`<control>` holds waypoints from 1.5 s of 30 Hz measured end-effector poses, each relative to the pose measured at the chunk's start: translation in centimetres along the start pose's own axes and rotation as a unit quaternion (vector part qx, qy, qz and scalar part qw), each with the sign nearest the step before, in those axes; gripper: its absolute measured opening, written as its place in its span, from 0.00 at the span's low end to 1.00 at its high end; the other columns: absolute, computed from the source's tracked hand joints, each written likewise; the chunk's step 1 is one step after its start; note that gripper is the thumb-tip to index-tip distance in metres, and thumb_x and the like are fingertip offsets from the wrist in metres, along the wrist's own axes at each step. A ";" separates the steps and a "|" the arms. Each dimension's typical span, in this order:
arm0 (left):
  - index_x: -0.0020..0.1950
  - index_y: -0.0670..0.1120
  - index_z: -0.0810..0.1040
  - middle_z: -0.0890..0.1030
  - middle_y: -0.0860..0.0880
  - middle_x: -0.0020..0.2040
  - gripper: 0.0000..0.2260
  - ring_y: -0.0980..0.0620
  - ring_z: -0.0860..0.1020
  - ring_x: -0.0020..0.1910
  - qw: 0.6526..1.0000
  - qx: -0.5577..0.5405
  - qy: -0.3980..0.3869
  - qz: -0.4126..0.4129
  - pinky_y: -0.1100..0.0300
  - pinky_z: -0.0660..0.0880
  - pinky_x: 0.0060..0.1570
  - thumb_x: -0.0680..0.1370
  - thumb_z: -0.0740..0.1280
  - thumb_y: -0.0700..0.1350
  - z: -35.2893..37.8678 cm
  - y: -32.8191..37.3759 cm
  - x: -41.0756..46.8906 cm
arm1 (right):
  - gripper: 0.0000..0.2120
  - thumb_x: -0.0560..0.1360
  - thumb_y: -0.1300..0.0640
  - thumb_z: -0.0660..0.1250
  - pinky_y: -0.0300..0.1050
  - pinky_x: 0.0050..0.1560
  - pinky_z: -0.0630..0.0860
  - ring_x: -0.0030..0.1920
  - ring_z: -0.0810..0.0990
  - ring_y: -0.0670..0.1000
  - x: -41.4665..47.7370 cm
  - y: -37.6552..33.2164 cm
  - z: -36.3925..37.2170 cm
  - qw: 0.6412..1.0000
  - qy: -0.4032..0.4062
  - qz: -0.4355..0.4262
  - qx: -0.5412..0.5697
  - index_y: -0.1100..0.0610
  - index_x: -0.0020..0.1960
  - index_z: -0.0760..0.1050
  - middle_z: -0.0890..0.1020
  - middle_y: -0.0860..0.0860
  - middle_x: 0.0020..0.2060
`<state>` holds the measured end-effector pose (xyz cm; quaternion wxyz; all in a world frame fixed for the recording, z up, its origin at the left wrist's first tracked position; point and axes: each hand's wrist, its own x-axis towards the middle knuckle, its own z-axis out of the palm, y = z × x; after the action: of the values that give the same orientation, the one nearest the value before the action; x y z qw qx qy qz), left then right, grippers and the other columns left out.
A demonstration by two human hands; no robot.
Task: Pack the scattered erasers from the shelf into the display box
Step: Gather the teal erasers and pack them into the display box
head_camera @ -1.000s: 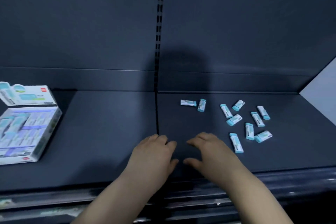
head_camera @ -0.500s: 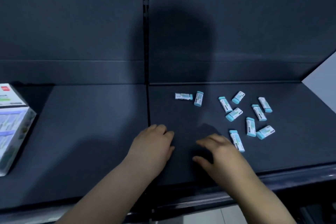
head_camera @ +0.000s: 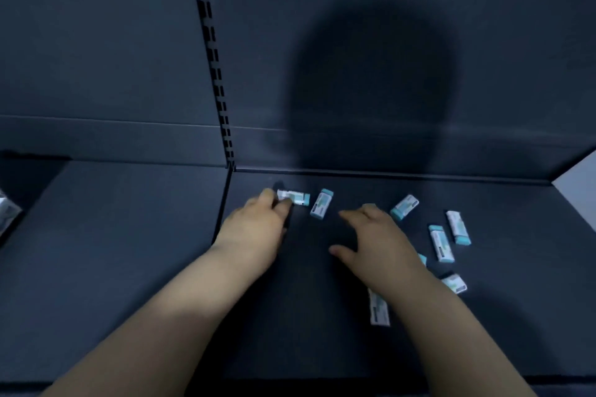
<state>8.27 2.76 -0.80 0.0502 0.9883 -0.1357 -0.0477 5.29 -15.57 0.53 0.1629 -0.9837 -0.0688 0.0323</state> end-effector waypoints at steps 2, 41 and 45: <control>0.76 0.49 0.52 0.59 0.49 0.71 0.28 0.46 0.62 0.67 1.000 0.018 0.022 -0.004 0.54 0.66 0.63 0.79 0.61 0.45 0.2 0.1 1.8 | 0.35 0.72 0.43 0.67 0.45 0.68 0.62 0.68 0.63 0.54 2.6 1.0 -0.1 0.999 -0.037 0.009 -0.036 0.54 0.73 0.59 0.65 0.52 0.67; 0.75 0.62 0.53 0.63 0.52 0.68 0.37 0.53 0.69 0.62 0.961 -0.243 -0.127 -0.025 0.67 0.63 0.62 0.74 0.71 0.46 0.8 0.3 -0.7 | 0.30 0.66 0.35 0.68 0.46 0.58 0.56 0.63 0.64 0.48 2.9 2.1 2.7 0.998 -0.031 -0.040 0.023 0.41 0.65 0.65 0.70 0.43 0.58; 0.75 0.59 0.57 0.64 0.55 0.54 0.34 0.58 0.69 0.49 0.961 -0.236 -0.141 -0.009 0.75 0.61 0.48 0.74 0.70 0.45 0.1 0.0 -0.1 | 0.30 0.66 0.36 0.68 0.46 0.55 0.55 0.62 0.65 0.48 3.2 2.0 2.4 0.998 -0.048 -0.042 0.022 0.42 0.64 0.65 0.70 0.44 0.58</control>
<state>8.16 2.81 -0.85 0.2622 0.9328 -0.1174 -0.2176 8.45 -16.25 -2.52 0.1825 -0.9734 -0.1170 0.0744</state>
